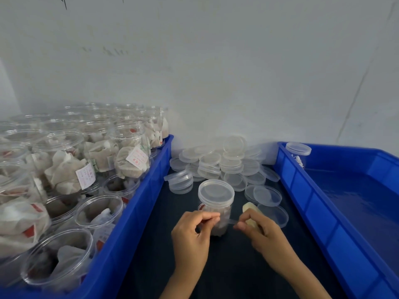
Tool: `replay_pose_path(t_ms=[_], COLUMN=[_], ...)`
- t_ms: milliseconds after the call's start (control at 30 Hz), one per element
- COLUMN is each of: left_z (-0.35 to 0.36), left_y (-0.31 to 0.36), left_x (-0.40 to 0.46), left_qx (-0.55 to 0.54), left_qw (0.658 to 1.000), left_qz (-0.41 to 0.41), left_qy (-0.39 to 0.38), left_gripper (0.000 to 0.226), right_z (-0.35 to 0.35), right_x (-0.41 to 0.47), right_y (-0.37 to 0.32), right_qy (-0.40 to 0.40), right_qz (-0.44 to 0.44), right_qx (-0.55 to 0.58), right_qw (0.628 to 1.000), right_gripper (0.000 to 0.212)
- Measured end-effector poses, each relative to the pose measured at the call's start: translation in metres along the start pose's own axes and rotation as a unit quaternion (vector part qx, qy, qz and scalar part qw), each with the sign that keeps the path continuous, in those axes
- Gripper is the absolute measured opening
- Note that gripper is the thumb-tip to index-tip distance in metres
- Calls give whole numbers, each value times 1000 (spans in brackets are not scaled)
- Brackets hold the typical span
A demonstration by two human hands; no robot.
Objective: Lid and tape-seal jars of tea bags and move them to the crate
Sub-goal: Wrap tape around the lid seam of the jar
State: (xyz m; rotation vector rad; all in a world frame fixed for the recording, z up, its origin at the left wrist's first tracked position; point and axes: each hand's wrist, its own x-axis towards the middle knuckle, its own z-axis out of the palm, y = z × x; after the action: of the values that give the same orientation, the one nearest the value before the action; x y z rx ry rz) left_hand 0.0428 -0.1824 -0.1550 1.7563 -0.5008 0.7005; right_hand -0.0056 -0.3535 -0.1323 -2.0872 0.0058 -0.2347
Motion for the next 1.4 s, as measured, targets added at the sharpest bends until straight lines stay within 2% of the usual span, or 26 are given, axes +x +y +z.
replay_pose_path(t_ms=[133,333,500,600,767,900,1000,1067,1233,1400], left_z=[-1,-6,-5,-1,3,4,2,1,-5,-13], left_y=[0,-5,-10,-14,-25,-30,-30,-30,-19,-2], left_x=[7,17,18,17,14,20,25,26,29,39], left_qx=[-8,23,45,50,56,-90,-195,-221,-224,-220], left_qw=[1000,997,997,998,997,987,961,953,948,939], left_qz=[4,48,66,47,56,-9,-76,-85,-111,-181], left_qy=[-17,-48,-18,6,-10,-134,-179,-190,-196,-193], left_gripper=[22,16,9,10,8,10,16,13,16,9], right_z=[-2,0,11,18,23,22,20,21,20,-1], right_x=[3,6,12,17,22,25,29,30,28,27], right_y=[-2,-9,-8,-6,2,5,3,1,-5,-29], right_qy=[25,115,171,182,174,163,110,78,57,4], right_qz=[5,-52,-82,-86,-92,-91,-83,-79,-93,-73], right_qx=[-27,-101,-141,-152,-157,-116,-33,9,34,-37], right_qw=[999,987,972,968,968,976,990,994,993,997], right_gripper=[20,21,25,25,21,16,22,22,21,24])
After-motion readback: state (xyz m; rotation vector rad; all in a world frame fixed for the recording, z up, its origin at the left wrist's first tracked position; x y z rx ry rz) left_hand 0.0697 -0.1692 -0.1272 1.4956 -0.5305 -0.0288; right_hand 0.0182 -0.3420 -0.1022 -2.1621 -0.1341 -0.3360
